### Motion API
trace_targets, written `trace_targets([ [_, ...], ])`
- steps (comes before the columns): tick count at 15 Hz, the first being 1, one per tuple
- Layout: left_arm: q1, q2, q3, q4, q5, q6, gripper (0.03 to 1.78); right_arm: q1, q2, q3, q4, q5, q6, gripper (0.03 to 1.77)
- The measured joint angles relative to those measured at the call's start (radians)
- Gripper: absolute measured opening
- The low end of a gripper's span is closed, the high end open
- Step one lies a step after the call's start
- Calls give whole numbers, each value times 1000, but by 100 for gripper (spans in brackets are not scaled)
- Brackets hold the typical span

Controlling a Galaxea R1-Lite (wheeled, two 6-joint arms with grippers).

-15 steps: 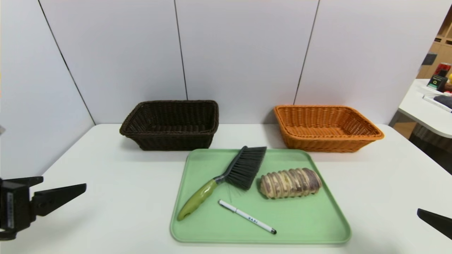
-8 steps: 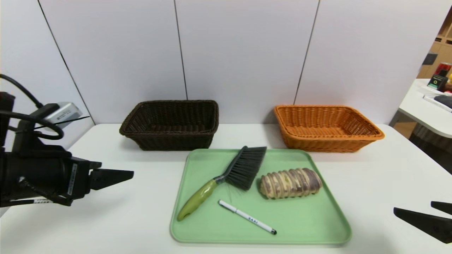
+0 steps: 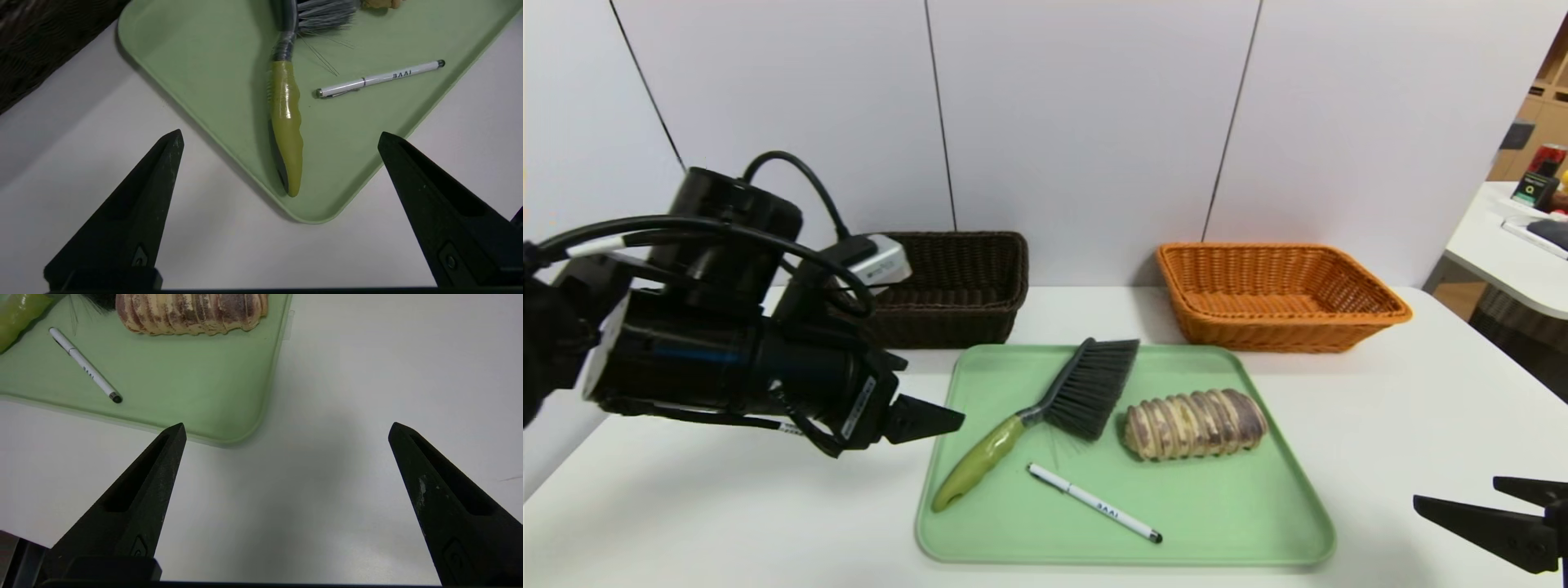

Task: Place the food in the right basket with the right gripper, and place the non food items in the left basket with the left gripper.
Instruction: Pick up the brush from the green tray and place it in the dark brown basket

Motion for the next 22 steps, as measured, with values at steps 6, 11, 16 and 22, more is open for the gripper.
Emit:
trace_targets([
  [6, -80, 147, -106, 121, 5, 68, 97, 1, 1, -3, -3, 5, -3, 171],
  [11, -88, 223, -140, 118, 6, 71, 4, 0, -16, 10, -1, 10, -1, 171],
  [16, -87, 254, -170, 114, 6, 64, 4, 1, -47, 11, 6, 14, 0, 171],
  [22, -88, 270, -177, 120, 0, 65, 4, -1, -68, 20, 2, 11, 2, 171],
])
